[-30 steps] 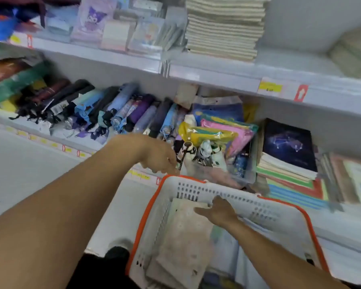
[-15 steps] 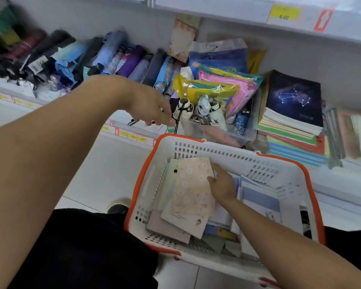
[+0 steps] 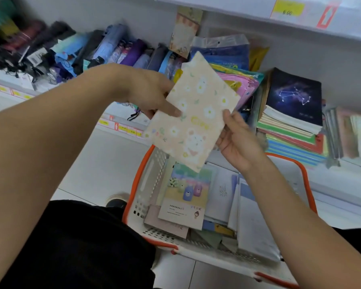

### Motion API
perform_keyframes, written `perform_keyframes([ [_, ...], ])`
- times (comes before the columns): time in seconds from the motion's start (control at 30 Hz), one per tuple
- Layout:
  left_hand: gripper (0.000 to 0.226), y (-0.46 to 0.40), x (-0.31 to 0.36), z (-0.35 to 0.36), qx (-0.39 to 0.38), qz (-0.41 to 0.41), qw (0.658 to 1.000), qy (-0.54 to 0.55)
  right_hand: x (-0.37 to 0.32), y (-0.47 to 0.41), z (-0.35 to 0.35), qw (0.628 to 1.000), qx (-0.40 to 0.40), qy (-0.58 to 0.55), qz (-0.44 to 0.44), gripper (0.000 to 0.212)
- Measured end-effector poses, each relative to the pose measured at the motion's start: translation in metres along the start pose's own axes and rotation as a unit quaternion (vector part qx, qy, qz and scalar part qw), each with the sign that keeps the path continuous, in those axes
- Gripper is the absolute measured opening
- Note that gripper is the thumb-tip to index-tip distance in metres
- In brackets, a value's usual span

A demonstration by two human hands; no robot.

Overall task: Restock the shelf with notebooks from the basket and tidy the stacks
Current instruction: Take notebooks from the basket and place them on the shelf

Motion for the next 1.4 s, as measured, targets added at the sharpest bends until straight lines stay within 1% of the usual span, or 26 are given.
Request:
perform_keyframes([
  [0.03,0.030,0.001,0.001,-0.003,0.020,0.019,1.000,0.002,0.013,-0.005,-0.006,0.998,0.018,0.044,0.030,0.031],
  [0.07,0.024,0.000,0.000,-0.006,0.047,0.029,0.998,-0.030,0.030,-0.009,-0.017,0.986,0.052,0.152,0.053,0.043],
  [0.1,0.022,0.000,0.000,-0.007,0.062,0.034,0.995,-0.072,0.049,-0.012,-0.033,0.945,0.094,0.305,0.068,0.047],
  [0.13,0.022,0.000,0.000,-0.007,0.070,0.032,0.990,-0.114,0.069,-0.013,-0.050,0.881,0.124,0.450,0.081,0.047],
  [0.17,0.022,0.000,-0.001,-0.007,0.069,0.026,0.987,-0.142,0.088,-0.009,-0.063,0.818,0.135,0.550,0.103,0.048],
  [0.2,0.022,0.000,-0.002,-0.007,0.063,0.022,0.985,-0.158,0.106,-0.005,-0.075,0.782,0.136,0.596,0.126,0.057],
  [0.23,0.022,0.001,-0.004,-0.006,0.057,0.018,0.984,-0.168,0.122,0.000,-0.083,0.767,0.136,0.612,0.136,0.072],
  [0.27,0.022,0.001,-0.005,-0.006,0.052,0.015,0.983,-0.174,0.135,0.004,-0.090,0.760,0.142,0.621,0.129,0.084],
  [0.33,0.023,0.001,-0.006,-0.005,0.048,0.015,0.984,-0.172,0.148,0.008,-0.096,0.750,0.159,0.636,0.088,0.091],
  [0.43,0.025,0.001,-0.006,-0.005,0.045,0.021,0.984,-0.169,0.152,0.005,-0.108,0.782,0.200,0.585,0.074,0.080],
  [0.5,0.026,0.000,-0.007,-0.005,0.042,0.021,0.985,-0.168,0.145,0.005,-0.114,0.799,0.212,0.559,0.060,0.064],
  [0.67,0.035,-0.003,-0.012,-0.007,0.052,0.026,0.986,-0.154,0.109,0.004,-0.116,0.772,0.169,0.612,-0.007,0.008],
  [0.7,0.042,-0.004,-0.013,-0.008,0.061,0.024,0.987,-0.144,0.096,0.004,-0.111,0.792,0.163,0.589,-0.004,0.007],
  [0.8,0.079,-0.007,-0.016,-0.012,0.090,0.024,0.987,-0.134,0.041,0.007,-0.083,0.912,0.114,0.393,0.007,0.017],
  [0.83,0.088,-0.008,-0.017,-0.013,0.106,0.018,0.986,-0.129,0.020,0.009,-0.070,0.940,0.087,0.329,-0.001,0.021],
  [0.87,0.091,-0.007,-0.017,-0.014,0.124,0.016,0.985,-0.119,0.001,0.011,-0.056,0.961,0.056,0.270,-0.011,0.024],
  [0.93,0.087,-0.008,-0.015,-0.016,0.165,0.025,0.983,-0.077,-0.029,0.012,-0.025,0.981,0.003,0.194,-0.030,0.031],
  [1.0,0.071,-0.006,-0.010,-0.021,0.213,0.048,0.974,0.060,-0.046,0.008,0.005,0.986,-0.020,0.158,-0.040,0.030],
  [1.03,0.060,-0.006,-0.006,-0.023,0.229,0.066,0.958,0.160,-0.051,0.005,0.019,0.987,-0.020,0.153,-0.048,0.029],
  [1.1,0.034,-0.001,0.003,-0.027,0.216,0.103,0.900,0.364,-0.059,0.000,0.046,0.987,-0.008,0.141,-0.077,0.031],
  [1.13,0.031,0.001,0.007,-0.032,0.204,0.111,0.873,0.429,-0.065,-0.002,0.059,0.986,-0.003,0.132,-0.101,0.030],
  [1.2,0.040,0.007,0.010,-0.036,0.217,0.125,0.848,0.466,-0.073,-0.004,0.078,0.982,0.013,0.122,-0.144,0.018],
  [1.23,0.041,0.008,0.008,-0.038,0.244,0.140,0.844,0.457,-0.078,-0.005,0.086,0.977,0.029,0.126,-0.169,0.010],
  [1.27,0.048,0.009,0.008,-0.038,0.265,0.159,0.839,0.447,-0.082,-0.005,0.094,0.968,0.054,0.143,-0.200,0.010],
  [1.33,0.067,0.008,0.006,-0.037,0.292,0.189,0.827,0.441,-0.090,-0.004,0.109,0.936,0.109,0.211,-0.260,0.018],
  [1.4,0.081,0.009,0.008,-0.040,0.312,0.209,0.807,0.455,-0.096,0.000,0.120,0.914,0.137,0.276,-0.263,0.030],
])
Point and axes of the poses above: each hand's wrist, its own y-axis away from the middle knuckle, its own z-axis out of the palm, x = y × z, the point moved 1 cm from there along -y, towards the middle knuckle, and after that the axes turned 6 degrees about x, right-handed, at the moved point
